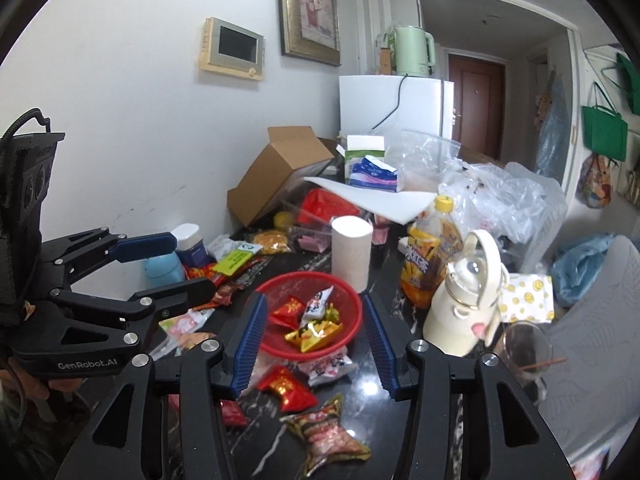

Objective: Organize snacks
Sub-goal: 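Lift both grippers away from the basket back over the table, then grasp the red gold-printed bag with the right gripper while the left approaches the white peanut packet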

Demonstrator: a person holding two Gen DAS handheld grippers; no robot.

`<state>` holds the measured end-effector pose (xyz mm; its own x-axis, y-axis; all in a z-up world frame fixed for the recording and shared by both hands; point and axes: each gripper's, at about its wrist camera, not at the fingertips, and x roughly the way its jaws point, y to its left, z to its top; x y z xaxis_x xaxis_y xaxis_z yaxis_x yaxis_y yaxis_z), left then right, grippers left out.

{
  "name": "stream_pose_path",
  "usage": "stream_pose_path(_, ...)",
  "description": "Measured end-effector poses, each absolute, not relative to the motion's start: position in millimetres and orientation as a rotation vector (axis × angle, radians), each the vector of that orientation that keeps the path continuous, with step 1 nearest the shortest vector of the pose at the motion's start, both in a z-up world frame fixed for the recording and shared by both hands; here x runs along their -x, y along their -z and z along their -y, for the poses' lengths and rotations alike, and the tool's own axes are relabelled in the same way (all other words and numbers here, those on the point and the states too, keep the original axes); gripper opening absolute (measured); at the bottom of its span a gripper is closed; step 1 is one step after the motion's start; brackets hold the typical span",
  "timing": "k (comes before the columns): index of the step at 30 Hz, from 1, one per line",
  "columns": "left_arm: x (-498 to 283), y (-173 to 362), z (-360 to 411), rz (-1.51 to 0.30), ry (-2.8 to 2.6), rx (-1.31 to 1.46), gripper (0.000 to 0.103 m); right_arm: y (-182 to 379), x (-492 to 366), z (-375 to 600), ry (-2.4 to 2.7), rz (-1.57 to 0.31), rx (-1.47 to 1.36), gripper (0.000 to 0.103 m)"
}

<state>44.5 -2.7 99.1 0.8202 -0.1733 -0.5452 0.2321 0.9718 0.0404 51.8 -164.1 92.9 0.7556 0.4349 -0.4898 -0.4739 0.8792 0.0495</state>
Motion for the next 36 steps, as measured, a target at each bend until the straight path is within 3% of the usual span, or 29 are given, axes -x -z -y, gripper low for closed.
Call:
stream_pose_path(4, -35.1, -89.6, 5.1, -0.589, 0.229, -0.097, 0.065, -85.4, -37.7, 166.8, -0.486, -0.518, 0.074, 0.062)
stream_pose_path(36, -34.7, 0.8, -30.6, -0.777, 0.196, 0.016, 0.065, 21.6, -50.7, 139.9, -0.604, -0.804, 0.018, 0.062)
